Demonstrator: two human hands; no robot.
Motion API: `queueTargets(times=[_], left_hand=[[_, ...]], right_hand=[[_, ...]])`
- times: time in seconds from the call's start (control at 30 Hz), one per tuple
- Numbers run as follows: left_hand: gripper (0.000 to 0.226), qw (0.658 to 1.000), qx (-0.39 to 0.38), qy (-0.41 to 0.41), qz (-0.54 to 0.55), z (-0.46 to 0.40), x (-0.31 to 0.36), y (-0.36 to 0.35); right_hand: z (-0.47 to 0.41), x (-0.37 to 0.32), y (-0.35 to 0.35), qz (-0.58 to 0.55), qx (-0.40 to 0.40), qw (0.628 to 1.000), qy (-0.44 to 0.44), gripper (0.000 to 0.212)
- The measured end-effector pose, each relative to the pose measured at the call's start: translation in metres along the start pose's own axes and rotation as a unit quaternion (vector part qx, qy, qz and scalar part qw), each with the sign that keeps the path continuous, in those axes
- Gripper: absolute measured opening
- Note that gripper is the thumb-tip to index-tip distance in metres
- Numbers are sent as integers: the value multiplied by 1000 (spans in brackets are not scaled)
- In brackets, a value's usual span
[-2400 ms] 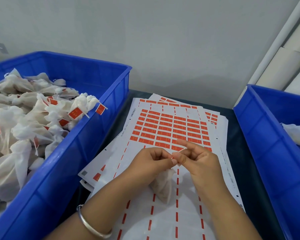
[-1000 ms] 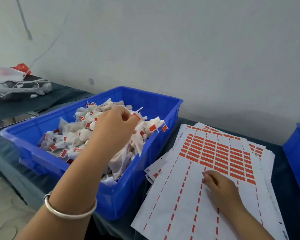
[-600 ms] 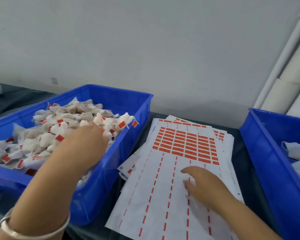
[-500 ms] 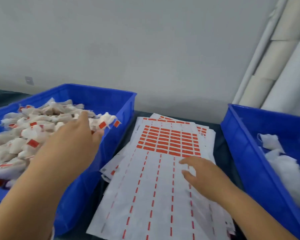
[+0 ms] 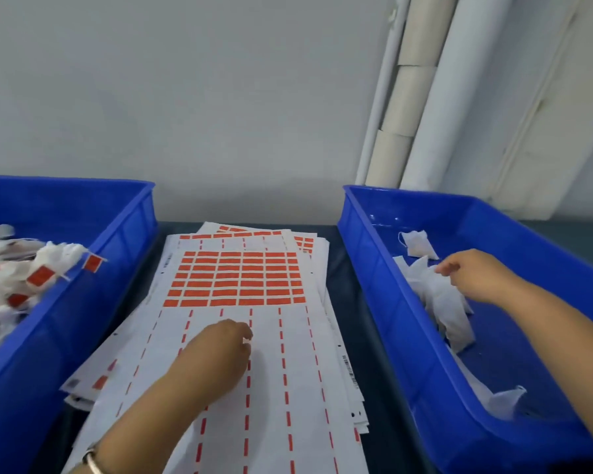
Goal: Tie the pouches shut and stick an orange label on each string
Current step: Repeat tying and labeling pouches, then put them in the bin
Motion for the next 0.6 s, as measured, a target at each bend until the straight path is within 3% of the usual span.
queueTargets(times=[0.17, 0.3, 0.47, 0.6], left_hand=[[42, 998, 38, -43, -40, -39, -9, -27], [47, 993, 92, -37, -58, -58, -25, -38], [49, 991, 112, -35, -65, -67, -26, -42], [50, 991, 107, -34, -70, -67, -29, -43]], right_hand=[[-22, 16, -16, 29, -62, 997, 24, 40], [-32, 5, -23, 4, 5, 993, 115, 30], [-35, -3, -32, 109, 70, 981, 147, 16], [-23, -11, -10, -28, 180, 972, 151, 14]])
Point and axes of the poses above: each hand's wrist, its own z-axis away from the middle knuckle, its own y-axis out of the back of the hand, x = y × z, the point moved 2 cm from there along -z, towards the middle knuckle, and after that the axes turned 11 degrees about -x, right-handed, at the moved point
